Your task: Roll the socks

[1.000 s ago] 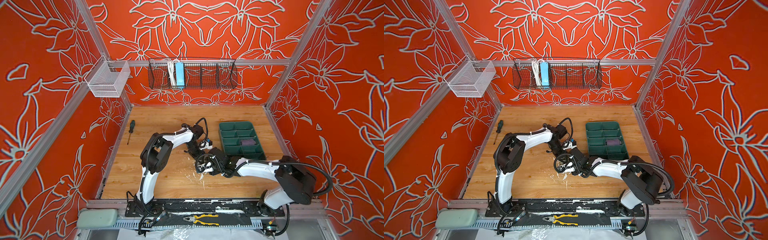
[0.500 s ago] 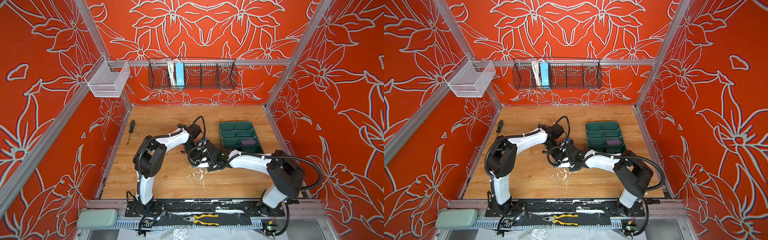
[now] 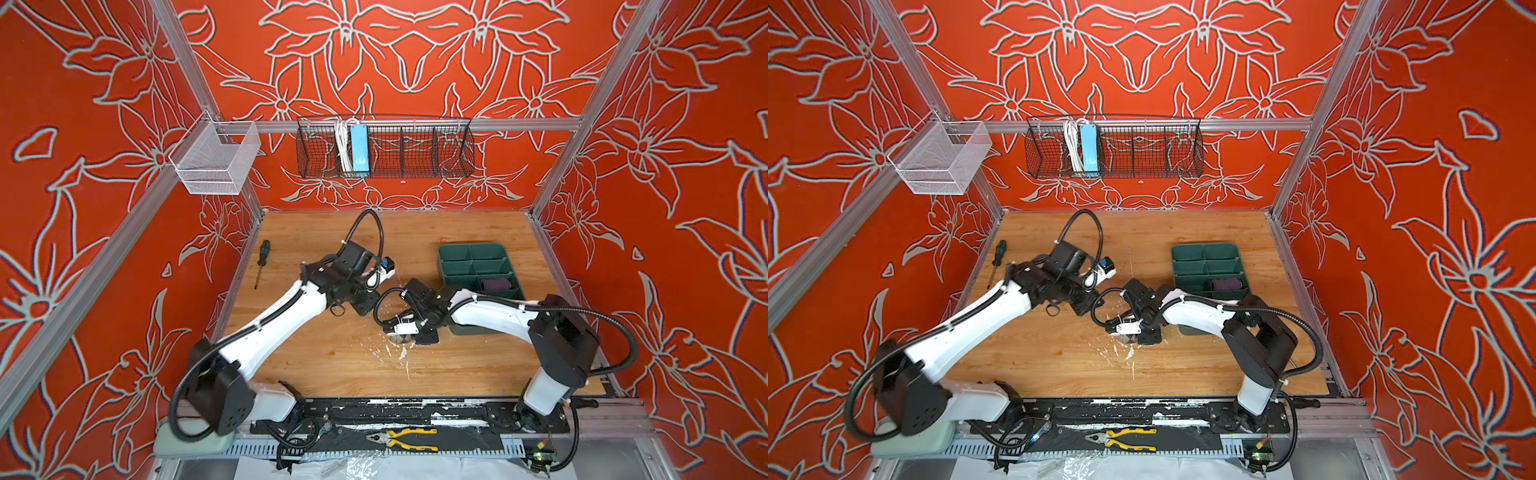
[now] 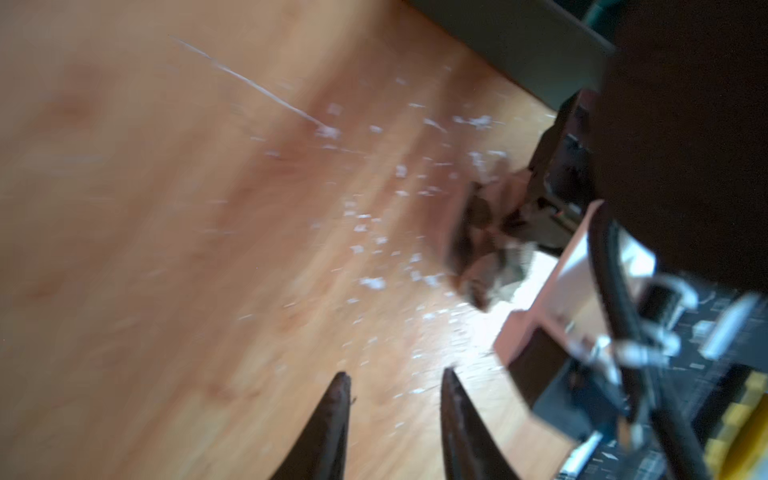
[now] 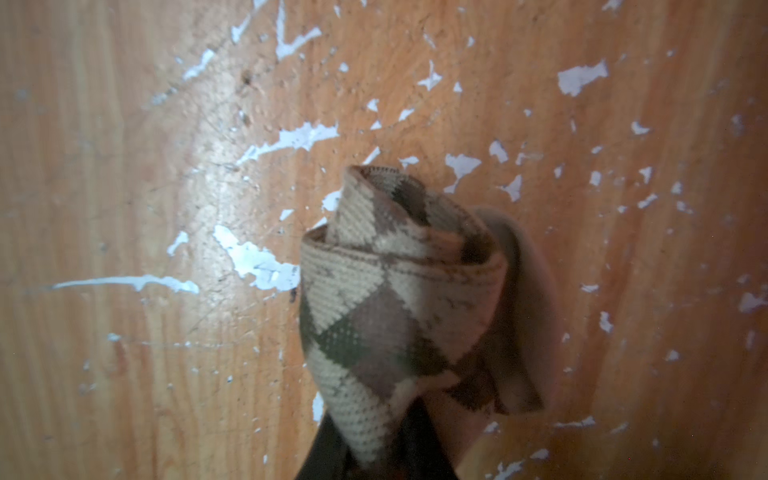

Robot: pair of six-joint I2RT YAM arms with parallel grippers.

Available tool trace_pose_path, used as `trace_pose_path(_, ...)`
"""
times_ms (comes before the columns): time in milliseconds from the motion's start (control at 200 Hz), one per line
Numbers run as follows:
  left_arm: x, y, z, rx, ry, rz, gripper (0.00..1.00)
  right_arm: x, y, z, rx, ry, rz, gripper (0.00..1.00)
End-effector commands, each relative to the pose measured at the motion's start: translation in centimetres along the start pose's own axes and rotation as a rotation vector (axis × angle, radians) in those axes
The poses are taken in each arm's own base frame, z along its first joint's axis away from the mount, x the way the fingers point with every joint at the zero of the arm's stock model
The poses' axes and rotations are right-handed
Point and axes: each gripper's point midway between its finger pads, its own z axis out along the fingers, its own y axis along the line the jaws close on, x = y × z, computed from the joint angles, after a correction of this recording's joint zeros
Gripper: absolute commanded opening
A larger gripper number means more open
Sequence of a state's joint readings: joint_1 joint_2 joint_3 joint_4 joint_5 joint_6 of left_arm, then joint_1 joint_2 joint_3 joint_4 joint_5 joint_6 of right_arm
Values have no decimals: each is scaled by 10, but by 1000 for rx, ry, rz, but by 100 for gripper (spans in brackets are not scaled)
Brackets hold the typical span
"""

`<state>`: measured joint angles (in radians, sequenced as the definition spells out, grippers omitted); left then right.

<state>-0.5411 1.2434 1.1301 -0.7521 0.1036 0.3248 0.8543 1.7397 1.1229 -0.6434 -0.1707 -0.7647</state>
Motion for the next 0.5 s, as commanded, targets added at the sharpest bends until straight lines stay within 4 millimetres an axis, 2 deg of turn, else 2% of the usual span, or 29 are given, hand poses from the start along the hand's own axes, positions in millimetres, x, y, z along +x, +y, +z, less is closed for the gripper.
trace_pose_path(0,-5,22,-50,-206,-163,75,40,18,30,6,-217,74,98,2)
trace_pose_path(35,-3,21,-67,-233,-220,115,41,16,28,5,-236,70,105,2)
trace_pose_path(120,2,6,-92,-233,-341,239,47,13,24,5,-289,61,145,2)
trace_pose_path(195,6,-20,-104,-165,-429,399,51,11,22,5,-356,52,188,3)
trace_pose_path(260,6,-31,-107,-145,-452,476,52,11,17,7,-395,52,231,2)
trace_pose_path(340,7,-38,-92,-136,-403,550,52,12,10,10,-426,53,260,3)
trace_pose_path(395,9,-44,-72,-140,-339,605,52,13,6,12,-442,45,274,3)
trace_pose_path(495,21,-67,-15,-189,-177,848,53,14,0,13,-464,30,291,3)
